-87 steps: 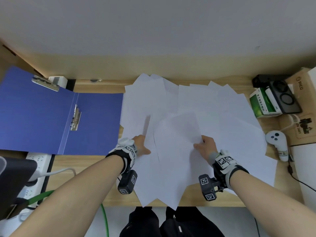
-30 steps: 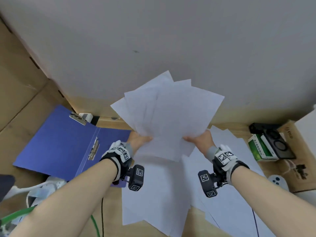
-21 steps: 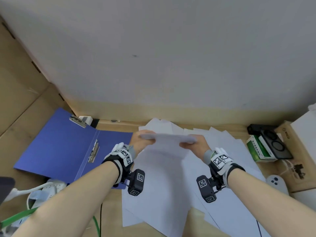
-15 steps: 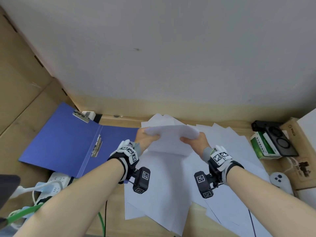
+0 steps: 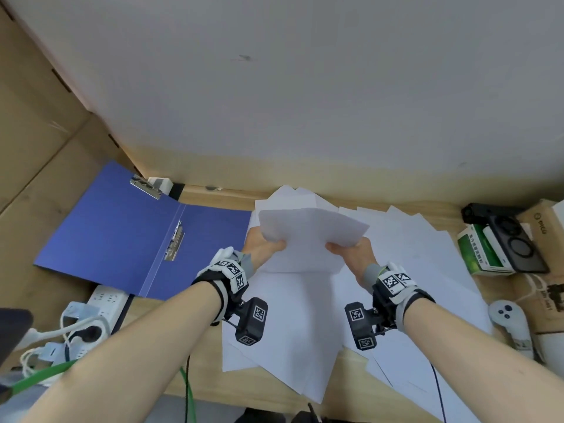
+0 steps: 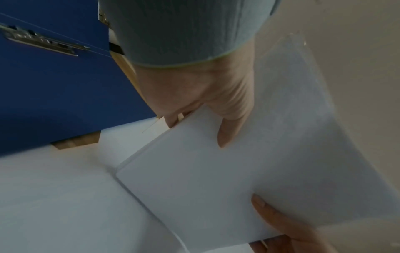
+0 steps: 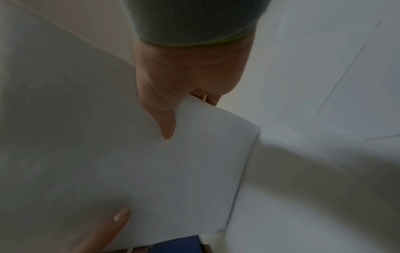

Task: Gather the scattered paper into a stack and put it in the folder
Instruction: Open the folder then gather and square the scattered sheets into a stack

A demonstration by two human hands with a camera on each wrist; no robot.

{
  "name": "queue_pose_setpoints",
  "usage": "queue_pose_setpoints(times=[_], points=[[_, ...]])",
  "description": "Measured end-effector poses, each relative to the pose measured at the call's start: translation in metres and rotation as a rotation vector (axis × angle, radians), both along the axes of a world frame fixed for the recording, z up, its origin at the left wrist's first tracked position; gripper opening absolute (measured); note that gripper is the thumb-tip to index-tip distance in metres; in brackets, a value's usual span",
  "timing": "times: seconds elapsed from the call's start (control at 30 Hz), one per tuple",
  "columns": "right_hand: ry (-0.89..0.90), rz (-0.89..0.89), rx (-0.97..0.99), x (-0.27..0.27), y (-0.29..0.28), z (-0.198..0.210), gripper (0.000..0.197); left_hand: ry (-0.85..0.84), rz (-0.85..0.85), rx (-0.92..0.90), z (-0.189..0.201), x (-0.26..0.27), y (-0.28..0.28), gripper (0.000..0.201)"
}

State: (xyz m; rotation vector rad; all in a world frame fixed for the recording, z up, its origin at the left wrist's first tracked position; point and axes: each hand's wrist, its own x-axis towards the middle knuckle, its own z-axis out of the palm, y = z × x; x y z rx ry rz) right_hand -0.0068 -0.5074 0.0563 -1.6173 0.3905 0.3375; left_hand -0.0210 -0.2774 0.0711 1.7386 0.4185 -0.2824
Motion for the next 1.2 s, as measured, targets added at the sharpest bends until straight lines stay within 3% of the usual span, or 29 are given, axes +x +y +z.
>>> queue_pose_setpoints(times=[0.17, 0.33, 0.43, 0.53, 0.67, 0.8, 0.93, 1.2], points=[[0.065, 0.062, -0.005, 0.001, -0.001, -0.014, 0.024, 0.064, 0.016, 0.021, -0.020, -0.006, -0.002, 0.029], [0.101, -0.004, 0.001, 0.013, 0.019, -0.021, 0.014, 0.119, 0.072, -0.007, -0.031, -0.004, 0.007, 0.025], [0.112, -0.048, 0.010, 0.014, 0.036, -0.024, 0.012, 0.158, 0.114, -0.077, -0.035, -0.003, 0.024, 0.036], [0.152, -0.089, -0.004, 0.014, 0.063, -0.038, 0.021, 0.217, 0.037, -0.128, -0.044, -0.006, 0.058, 0.039], [0.218, -0.081, -0.070, 0.014, 0.112, -0.061, 0.017, 0.279, -0.059, -0.014, -0.070, -0.010, 0.116, 0.025], [0.292, -0.078, -0.110, 0.009, 0.178, -0.088, 0.013, 0.376, -0.033, 0.089, -0.101, -0.021, 0.184, 0.003], [0.301, -0.057, -0.125, 0.002, 0.233, -0.108, 0.013, 0.486, -0.051, 0.143, -0.125, -0.035, 0.241, 0.012], [0.305, -0.032, -0.213, 0.007, 0.291, -0.127, 0.009, 0.458, 0.065, 0.303, -0.143, -0.047, 0.293, 0.007]])
